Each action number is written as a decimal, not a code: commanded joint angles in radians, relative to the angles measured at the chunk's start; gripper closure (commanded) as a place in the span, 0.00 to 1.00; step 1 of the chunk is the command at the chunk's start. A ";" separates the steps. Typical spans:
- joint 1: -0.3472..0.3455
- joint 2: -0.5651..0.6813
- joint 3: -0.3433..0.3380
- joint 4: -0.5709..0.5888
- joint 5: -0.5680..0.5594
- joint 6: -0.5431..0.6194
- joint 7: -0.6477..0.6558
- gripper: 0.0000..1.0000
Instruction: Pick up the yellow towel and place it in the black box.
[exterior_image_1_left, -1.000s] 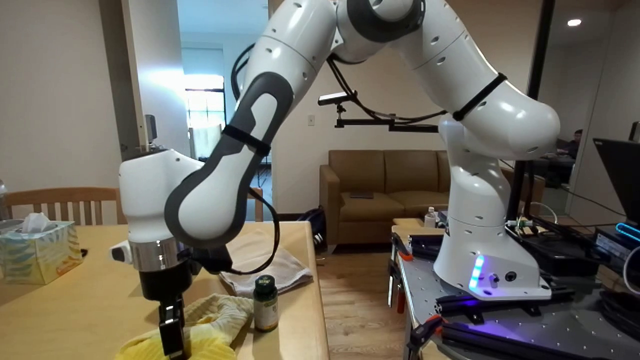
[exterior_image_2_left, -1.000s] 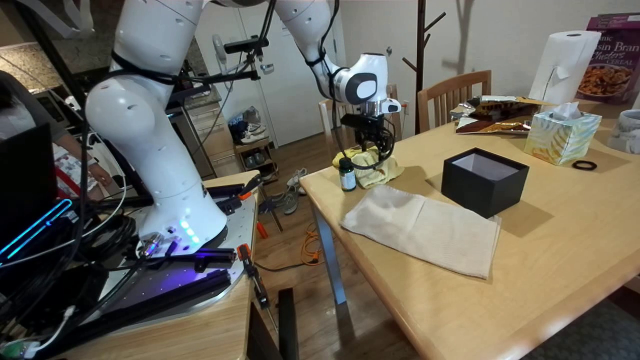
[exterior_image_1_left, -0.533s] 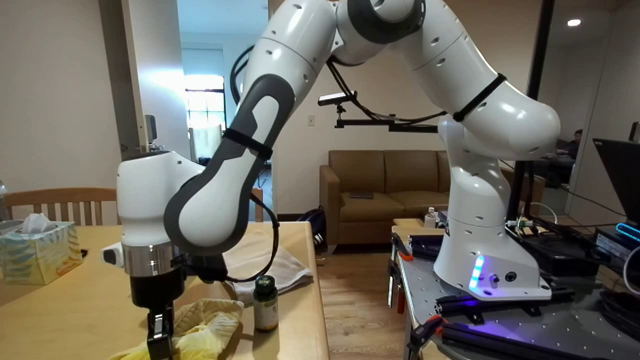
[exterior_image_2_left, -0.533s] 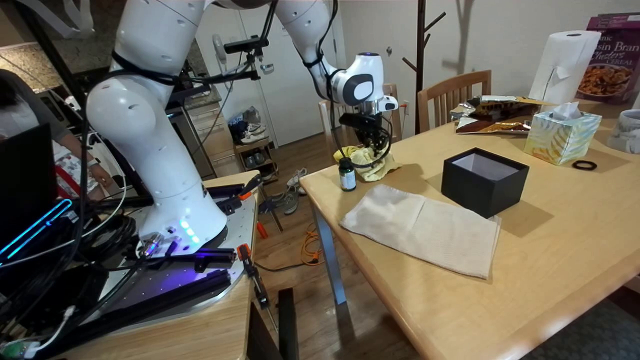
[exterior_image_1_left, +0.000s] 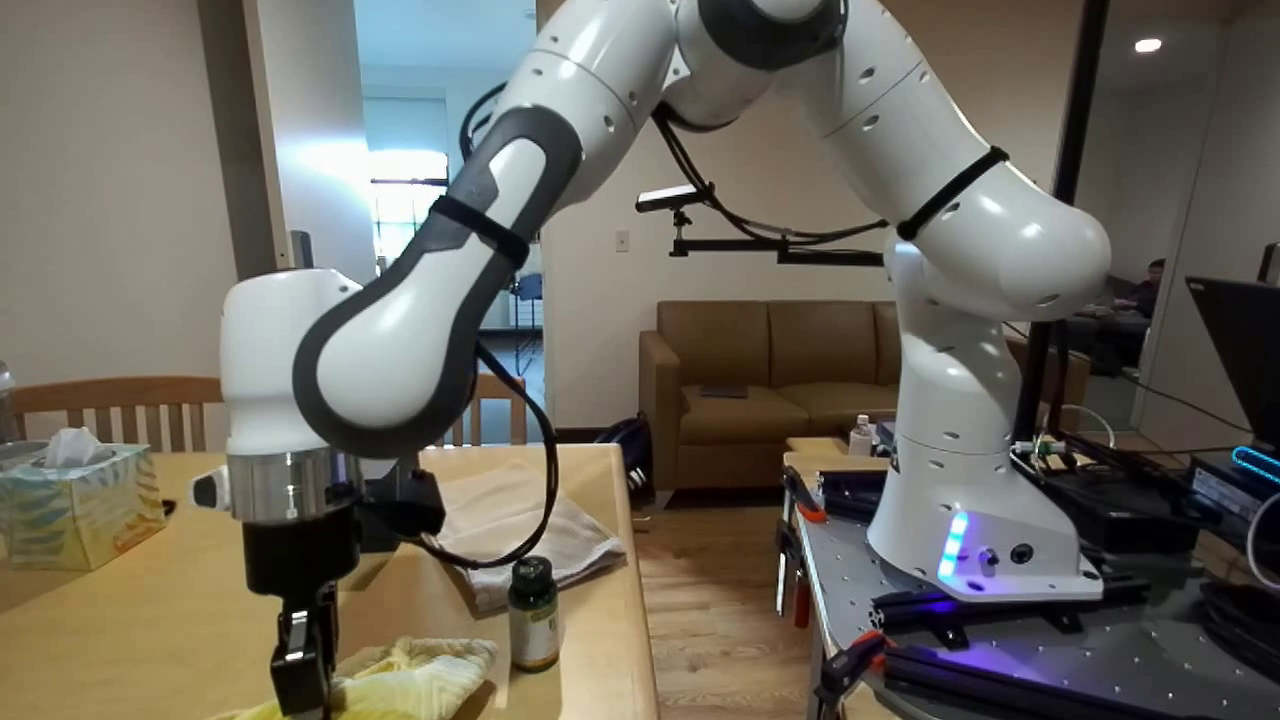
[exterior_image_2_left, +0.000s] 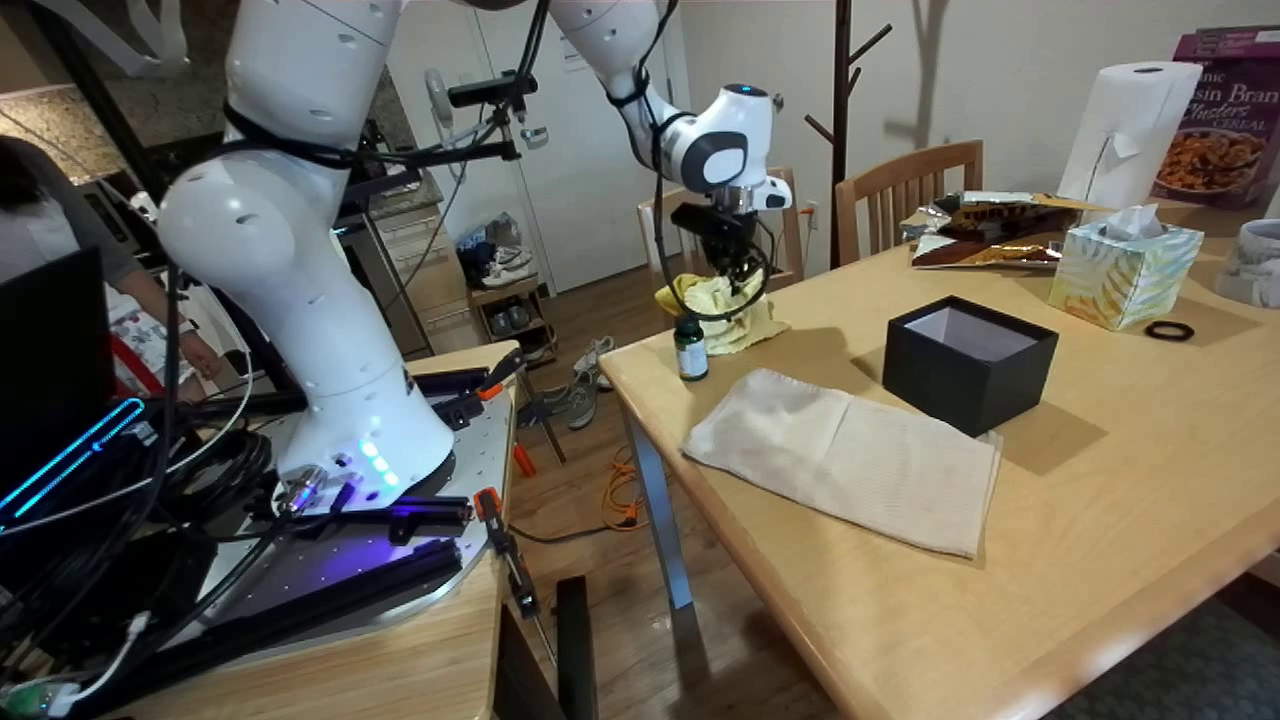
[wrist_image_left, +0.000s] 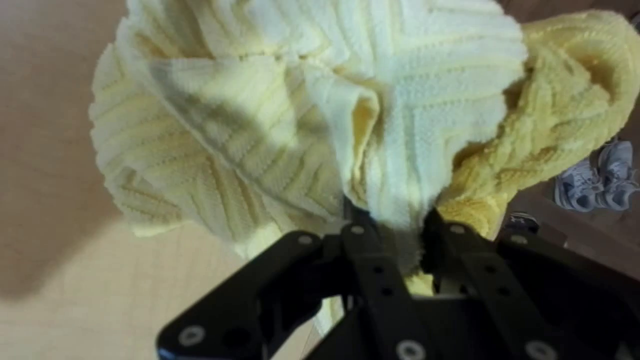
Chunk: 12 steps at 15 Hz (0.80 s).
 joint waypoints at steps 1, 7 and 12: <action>-0.064 -0.149 0.039 -0.073 0.084 -0.079 -0.031 0.93; -0.007 -0.322 -0.070 -0.055 0.026 -0.265 0.060 0.93; -0.023 -0.422 -0.111 -0.004 0.039 -0.417 0.022 0.93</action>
